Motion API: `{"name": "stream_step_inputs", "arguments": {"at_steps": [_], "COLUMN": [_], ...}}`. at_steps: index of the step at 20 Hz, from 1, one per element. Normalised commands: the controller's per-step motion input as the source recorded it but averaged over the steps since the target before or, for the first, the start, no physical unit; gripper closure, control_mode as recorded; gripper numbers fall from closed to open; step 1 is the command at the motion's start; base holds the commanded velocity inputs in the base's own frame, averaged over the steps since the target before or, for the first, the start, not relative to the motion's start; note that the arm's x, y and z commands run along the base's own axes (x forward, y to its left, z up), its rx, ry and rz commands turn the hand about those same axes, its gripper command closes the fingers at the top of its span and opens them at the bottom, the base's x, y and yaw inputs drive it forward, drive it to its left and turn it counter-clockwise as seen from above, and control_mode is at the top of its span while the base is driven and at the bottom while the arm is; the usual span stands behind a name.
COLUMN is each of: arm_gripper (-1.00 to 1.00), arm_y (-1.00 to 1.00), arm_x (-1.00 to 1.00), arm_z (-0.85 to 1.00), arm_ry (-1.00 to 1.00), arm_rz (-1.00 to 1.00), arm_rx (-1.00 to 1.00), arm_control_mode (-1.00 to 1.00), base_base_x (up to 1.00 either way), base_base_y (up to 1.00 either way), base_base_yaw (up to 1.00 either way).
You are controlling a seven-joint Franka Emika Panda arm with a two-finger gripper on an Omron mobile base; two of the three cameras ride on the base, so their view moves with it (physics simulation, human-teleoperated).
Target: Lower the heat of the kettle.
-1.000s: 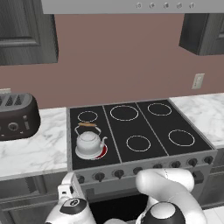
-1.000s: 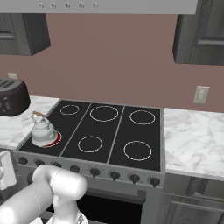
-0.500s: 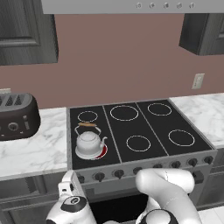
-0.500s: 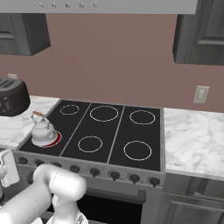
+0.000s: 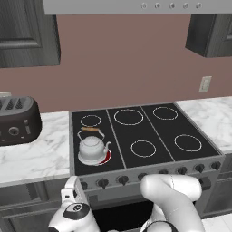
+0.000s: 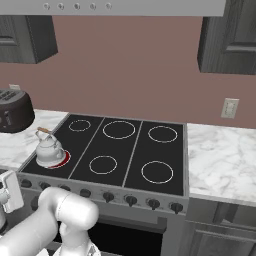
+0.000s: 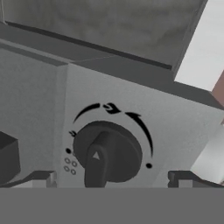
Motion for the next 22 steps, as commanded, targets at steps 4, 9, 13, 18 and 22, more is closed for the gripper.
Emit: {"name": "stream_step_inputs", "arguments": {"at_steps": [4, 9, 13, 18, 22], "arm_gripper": [-1.0, -1.0, -1.0, -1.0, 1.0], "arm_y": [0.0, 0.0, 0.0, 0.0, 0.0], "arm_x": [0.12, 0.09, 0.11, 0.15, 0.2], "arm_z": [-0.18, -0.11, -0.22, -0.23, -0.19], "arm_ry": [0.0, -0.02, -0.08, -0.11, -0.08], "arm_rz": [0.0, 0.0, 0.02, 0.03, 0.05], "arm_rx": [0.0, 0.0, 0.0, 0.03, 0.03], "arm_control_mode": [-1.0, -1.0, -1.0, -1.0, -1.0], "base_base_x": [0.0, 0.0, 0.0, 0.0, 0.0], "base_base_y": [0.0, 0.0, 0.0, 0.0, 0.0], "base_base_yaw": [0.0, 0.0, 0.0, 0.0, 0.0]}}
